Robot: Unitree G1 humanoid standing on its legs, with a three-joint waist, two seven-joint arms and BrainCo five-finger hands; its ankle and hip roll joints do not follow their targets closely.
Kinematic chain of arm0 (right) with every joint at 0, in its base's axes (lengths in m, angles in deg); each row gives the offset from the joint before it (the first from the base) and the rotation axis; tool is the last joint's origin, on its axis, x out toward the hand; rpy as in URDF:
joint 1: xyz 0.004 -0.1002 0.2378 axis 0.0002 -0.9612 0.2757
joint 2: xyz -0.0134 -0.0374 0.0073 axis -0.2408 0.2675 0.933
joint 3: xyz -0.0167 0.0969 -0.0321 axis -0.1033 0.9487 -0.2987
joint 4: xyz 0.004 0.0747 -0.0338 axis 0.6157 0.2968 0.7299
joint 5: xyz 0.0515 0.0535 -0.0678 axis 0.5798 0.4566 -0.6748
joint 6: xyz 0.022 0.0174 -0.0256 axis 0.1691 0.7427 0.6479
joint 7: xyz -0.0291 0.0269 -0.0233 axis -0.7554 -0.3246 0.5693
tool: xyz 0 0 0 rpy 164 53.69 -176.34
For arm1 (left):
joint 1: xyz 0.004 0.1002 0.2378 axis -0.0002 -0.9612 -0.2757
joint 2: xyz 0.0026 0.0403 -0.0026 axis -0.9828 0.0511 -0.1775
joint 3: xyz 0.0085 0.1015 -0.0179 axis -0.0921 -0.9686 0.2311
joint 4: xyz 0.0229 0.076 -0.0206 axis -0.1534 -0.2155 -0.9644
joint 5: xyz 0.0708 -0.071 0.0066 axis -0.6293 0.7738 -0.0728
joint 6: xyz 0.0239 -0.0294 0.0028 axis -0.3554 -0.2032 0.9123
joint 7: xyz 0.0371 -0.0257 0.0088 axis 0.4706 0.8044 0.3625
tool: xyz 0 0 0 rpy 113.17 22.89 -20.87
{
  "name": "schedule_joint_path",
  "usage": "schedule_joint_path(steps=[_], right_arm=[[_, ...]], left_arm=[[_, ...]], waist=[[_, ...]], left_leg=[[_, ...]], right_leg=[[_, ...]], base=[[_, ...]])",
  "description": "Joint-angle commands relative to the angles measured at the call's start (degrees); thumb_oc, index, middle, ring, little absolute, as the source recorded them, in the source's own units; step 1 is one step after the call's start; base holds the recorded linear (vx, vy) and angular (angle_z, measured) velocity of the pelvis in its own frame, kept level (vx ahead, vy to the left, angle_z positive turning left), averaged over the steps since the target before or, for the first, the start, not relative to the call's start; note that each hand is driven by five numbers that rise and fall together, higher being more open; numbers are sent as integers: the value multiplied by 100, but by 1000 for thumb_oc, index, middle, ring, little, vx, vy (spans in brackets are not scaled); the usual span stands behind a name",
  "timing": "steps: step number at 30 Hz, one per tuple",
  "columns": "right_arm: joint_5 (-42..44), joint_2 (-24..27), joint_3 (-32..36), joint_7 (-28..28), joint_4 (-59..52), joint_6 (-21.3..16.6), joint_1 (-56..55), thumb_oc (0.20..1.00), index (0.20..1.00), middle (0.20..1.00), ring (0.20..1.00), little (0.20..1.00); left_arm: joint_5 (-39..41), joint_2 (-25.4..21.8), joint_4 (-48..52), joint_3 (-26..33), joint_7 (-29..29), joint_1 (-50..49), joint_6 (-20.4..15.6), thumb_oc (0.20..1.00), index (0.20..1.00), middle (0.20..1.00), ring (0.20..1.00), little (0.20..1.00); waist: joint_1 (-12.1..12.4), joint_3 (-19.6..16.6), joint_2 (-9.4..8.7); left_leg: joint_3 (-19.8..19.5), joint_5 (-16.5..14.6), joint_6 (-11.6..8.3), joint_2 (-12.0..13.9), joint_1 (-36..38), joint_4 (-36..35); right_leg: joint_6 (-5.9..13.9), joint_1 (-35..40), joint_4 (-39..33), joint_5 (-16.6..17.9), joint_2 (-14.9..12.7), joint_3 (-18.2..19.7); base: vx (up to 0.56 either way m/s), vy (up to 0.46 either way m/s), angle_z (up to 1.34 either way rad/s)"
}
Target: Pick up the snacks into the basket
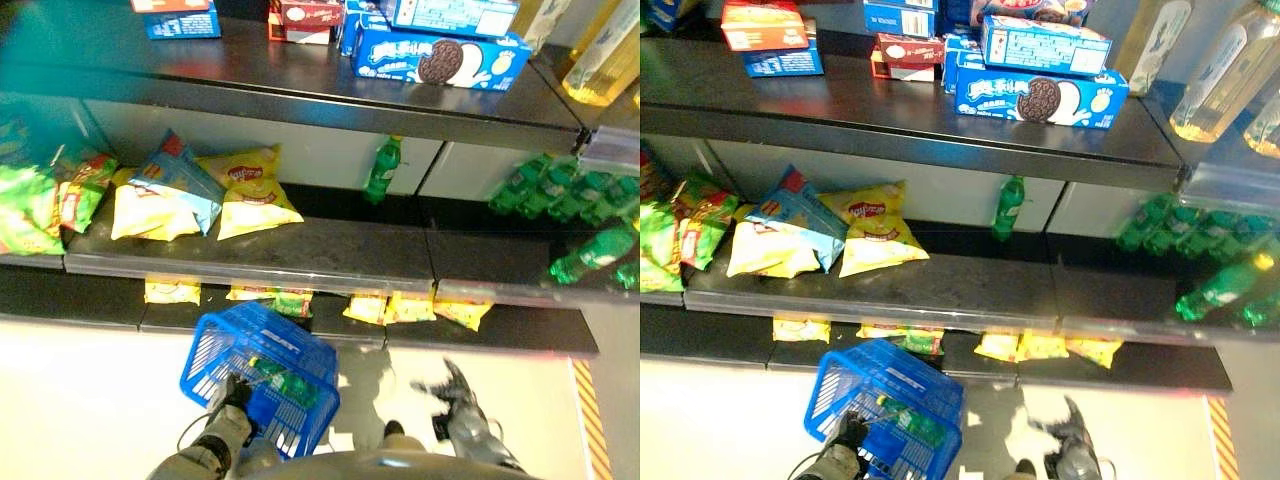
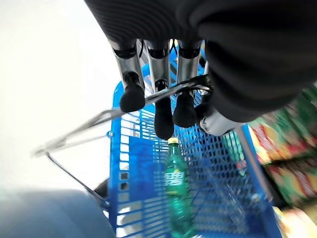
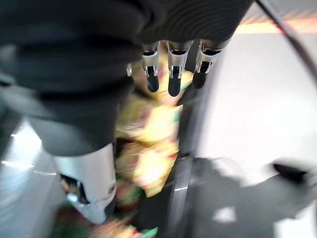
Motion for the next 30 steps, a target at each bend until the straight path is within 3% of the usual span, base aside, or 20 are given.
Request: schedule_joint_path(steps=[1, 2, 3, 5, 6, 8, 9, 15, 16, 18, 20, 23, 25, 26, 27, 30], right_arm=[[429, 504, 164, -155, -993, -486, 124, 1000, 1000, 1000, 1000, 1000], [519, 564, 193, -262, -1234, -563, -22, 1000, 1000, 1000, 1000, 1000], [571, 610, 224, -344, -1524, -594, -173, 1000, 1000, 1000, 1000, 1000], [544, 742, 271, -512, -2199, -680, -420, 1000, 1000, 1000, 1000, 1000], [566, 814, 248, -671, -2665, -786, -531, 1000, 1000, 1000, 1000, 1000], [533, 858, 230, -671, -2882, -785, -588, 1000, 1000, 1000, 1000, 1000], [300, 1045, 137, -714, -3252, -811, -491, 1000, 1000, 1000, 1000, 1000], [269, 1345, 409, -804, -4267, -900, -657, 1000, 1000, 1000, 1000, 1000], [332, 1565, 555, -769, -4596, -1004, -597, 1000, 1000, 1000, 1000, 1000], [347, 1675, 638, -788, -4690, -1063, -600, 1000, 1000, 1000, 1000, 1000], [337, 1855, 730, -766, -4690, -1104, -475, 1000, 1000, 1000, 1000, 1000], [347, 1937, 724, -771, -4705, -1082, -308, 1000, 1000, 1000, 1000, 1000], [252, 2040, 667, -706, -4652, -1024, -21, 1000, 1000, 1000, 1000, 1000], [252, 2042, 659, -702, -4640, -1028, -5, 1000, 1000, 1000, 1000, 1000], [77, 2130, 609, -482, -4478, -931, 357, 1000, 1000, 1000, 1000, 1000], [-73, 2348, 466, -297, -4165, -797, 948, 1000, 1000, 1000, 1000, 1000]], left_arm=[[-150, -268, 112, 160, -116, 43, 111, 200, 200, 200, 200, 200], [-137, -281, 171, 215, -56, 36, 94, 200, 200, 200, 200, 200], [-143, -279, 189, 262, -21, 3, 102, 200, 200, 200, 200, 200], [-268, -301, 204, 337, 33, -49, 128, 200, 200, 200, 200, 200], [-324, -322, 183, 454, 78, -124, 157, 200, 200, 200, 200, 200], [-334, -311, 175, 510, 91, -169, 154, 200, 200, 200, 200, 200], [-282, -216, 194, 591, 59, -222, 135, 200, 200, 200, 200, 200], [-185, 154, 849, 525, 42, -516, 11, 200, 200, 200, 200, 200], [-322, 180, 1214, 232, 124, -487, -94, 200, 200, 200, 200, 200], [-654, 87, 1479, 18, 126, -442, -124, 200, 200, 200, 200, 200], [-686, 10, 1623, 35, 73, -428, -127, 200, 200, 200, 200, 200], [-441, 77, 1215, 317, -67, -492, -80, 200, 200, 200, 200, 200], [-334, 116, 1014, 413, -162, -499, -25, 200, 200, 200, 200, 200], [-333, 119, 1007, 418, -166, -491, -28, 200, 200, 200, 200, 200], [-297, 157, 905, 383, -213, -415, 20, 200, 200, 200, 200, 200], [-397, 125, 947, 233, -262, -349, 54, 200, 200, 200, 200, 200]], waist=[[-107, 45, 444], [-178, 53, 470], [-192, 29, 472], [-166, 18, 430], [-148, -3, 366], [-132, 15, 391], [-138, -7, 455], [-84, -36, 584], [-96, 189, 600], [-93, 285, 608], [-27, 415, 631], [-14, 390, 627], [84, 379, 607], [86, 386, 606], [136, 434, 643], [248, 485, 727]], left_leg=[[-187, 233, 37, 17, -84, -595], [-247, 231, 79, -98, -17, -623], [-245, 239, 94, -169, 28, -656], [-176, 190, 123, -296, 123, -696], [-81, 103, 186, -473, 188, -696], [-46, 77, 191, -507, 229, -690], [18, 21, 173, -464, 330, -571], [156, -249, 174, -473, 334, -72], [119, -297, 112, -539, -120, 677], [80, -338, 7, -576, -376, 1100], [-318, -320, -220, -711, -639, 1563], [-335, -370, -172, -322, -568, 1111], [-465, -90, -176, 78, -547, 622], [-457, -66, -182, 80, -515, 570], [-568, 430, -284, 514, -503, -59], [-672, 735, -429, 652, -506, -567]], right_leg=[[372, 48, 459, -1335, 895, 270], [325, 28, 418, -1654, 1298, 528], [257, 50, 309, -1716, 1502, 540], [142, 123, 26, -1706, 1691, 232], [61, 65, -356, -1588, 1970, -82], [83, 125, -550, -1554, 1917, -257], [166, 176, -545, -1472, 1761, -328], [144, 471, -813, -1446, 1727, -315], [103, 462, -817, -1452, 1613, -329], [86, 445, -819, -1447, 1539, -355], [63, 449, -862, -1440, 1469, -404], [135, 469, -900, -1445, 1375, -294], [187, 398, -880, -1424, 1314, -205], [183, 398, -873, -1430, 1317, -198], [241, 287, -837, -1468, 1286, -195], [322, 340, -944, -1525, 1305, -217]], base=[[152, 415, -17], [157, 323, -5], [145, 252, 4], [99, 157, 40], [68, 97, 35], [66, 44, -12], [66, 5, -32], [16, -19, -18], [-138, -33, -6], [-125, -4, 6], [-90, 12, 12], [20, 66, -9], [48, 92, -33], [22, 111, -25], [30, 114, -17], [45, 145, -17]])
